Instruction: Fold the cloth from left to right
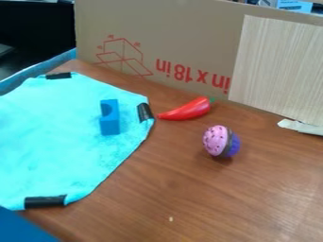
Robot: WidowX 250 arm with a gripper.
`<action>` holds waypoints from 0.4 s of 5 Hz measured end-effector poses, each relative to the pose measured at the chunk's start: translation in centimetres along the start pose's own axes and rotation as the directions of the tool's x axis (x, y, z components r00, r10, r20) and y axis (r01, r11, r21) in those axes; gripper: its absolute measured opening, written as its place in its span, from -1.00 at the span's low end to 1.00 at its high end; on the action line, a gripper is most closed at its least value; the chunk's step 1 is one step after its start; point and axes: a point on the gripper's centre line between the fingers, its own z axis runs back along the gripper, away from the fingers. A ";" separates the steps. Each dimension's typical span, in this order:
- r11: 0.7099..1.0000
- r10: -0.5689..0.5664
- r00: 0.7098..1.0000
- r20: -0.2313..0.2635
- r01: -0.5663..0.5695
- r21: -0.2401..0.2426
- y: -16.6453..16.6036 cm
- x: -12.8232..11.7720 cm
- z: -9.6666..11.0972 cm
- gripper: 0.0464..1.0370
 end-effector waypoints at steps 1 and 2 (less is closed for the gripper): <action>1.000 0.020 1.000 -0.004 -0.020 -0.002 -0.1 0.0 -0.2 -0.98; 0.998 0.028 0.999 -0.046 -0.031 -0.059 -0.9 -0.4 0.1 -0.99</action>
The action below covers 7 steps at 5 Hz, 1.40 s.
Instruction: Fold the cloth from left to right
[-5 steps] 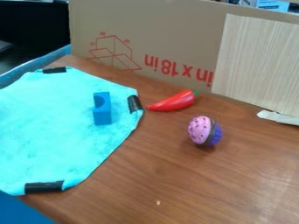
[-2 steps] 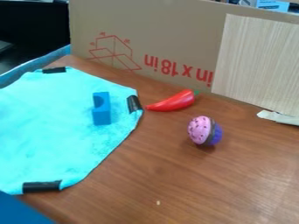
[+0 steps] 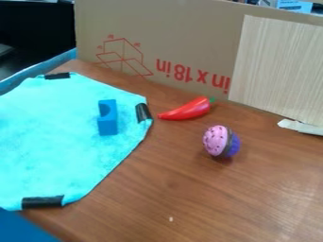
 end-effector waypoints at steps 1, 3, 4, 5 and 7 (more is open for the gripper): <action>0.997 0.018 1.000 -0.022 -0.020 -0.075 -1.3 0.1 1.1 -0.99; 0.983 0.021 0.997 0.072 -0.008 -0.181 -6.6 0.4 5.8 -0.99; 0.986 0.005 0.991 0.132 0.017 -0.168 -10.1 -0.4 6.9 -0.99; 0.990 -0.013 0.994 0.109 0.028 -0.136 -13.5 -1.7 6.0 -0.99; 0.996 0.015 1.000 0.012 -0.014 -0.088 -19.9 -1.7 5.4 -0.99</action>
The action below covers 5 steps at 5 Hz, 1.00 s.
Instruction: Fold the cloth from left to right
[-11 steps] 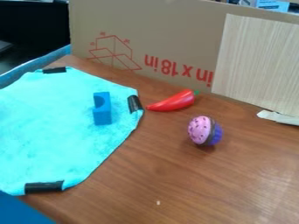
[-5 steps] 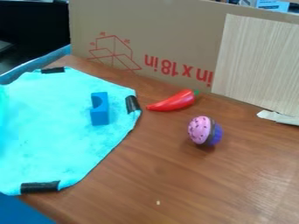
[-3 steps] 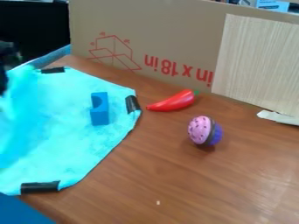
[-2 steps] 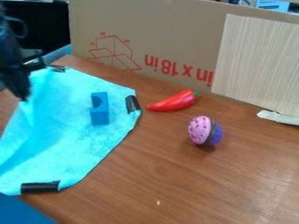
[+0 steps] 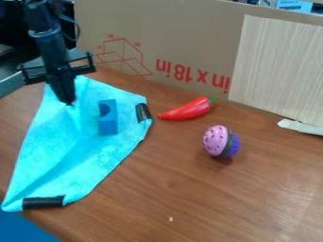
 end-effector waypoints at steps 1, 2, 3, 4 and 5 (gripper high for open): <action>0.998 0.057 0.997 -0.051 -0.056 0.020 -1.7 1.0 -0.6 -0.99; 0.996 0.086 0.993 -0.079 -0.084 0.026 -3.3 1.5 -0.7 -0.99; 0.995 0.098 0.991 -0.086 -0.097 0.026 -4.1 1.5 -0.4 -0.99; 0.996 0.090 0.991 -0.097 -0.089 0.016 -4.8 1.1 -0.6 -0.99; 0.998 0.069 0.992 -0.110 -0.068 0.009 -5.4 -0.1 -1.0 -0.99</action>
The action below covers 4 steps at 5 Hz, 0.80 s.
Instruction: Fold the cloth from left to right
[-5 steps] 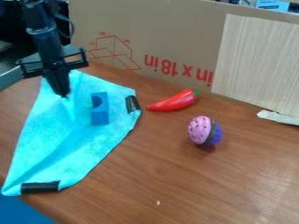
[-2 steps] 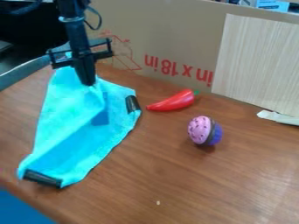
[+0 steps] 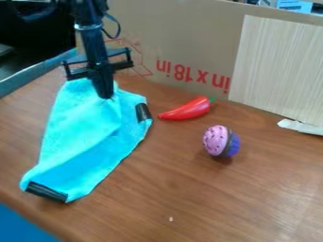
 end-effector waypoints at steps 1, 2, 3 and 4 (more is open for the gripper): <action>1.000 -0.010 1.000 0.029 0.010 -0.014 -0.5 -0.2 0.0 -0.99; 1.000 -0.016 0.999 0.041 0.017 -0.022 -1.7 -0.6 0.0 -0.99; 1.000 -0.004 0.998 0.060 0.006 -0.023 -3.0 -0.2 -0.2 -0.99; 1.000 -0.001 0.998 0.059 0.001 -0.011 -3.5 0.0 -1.1 -0.96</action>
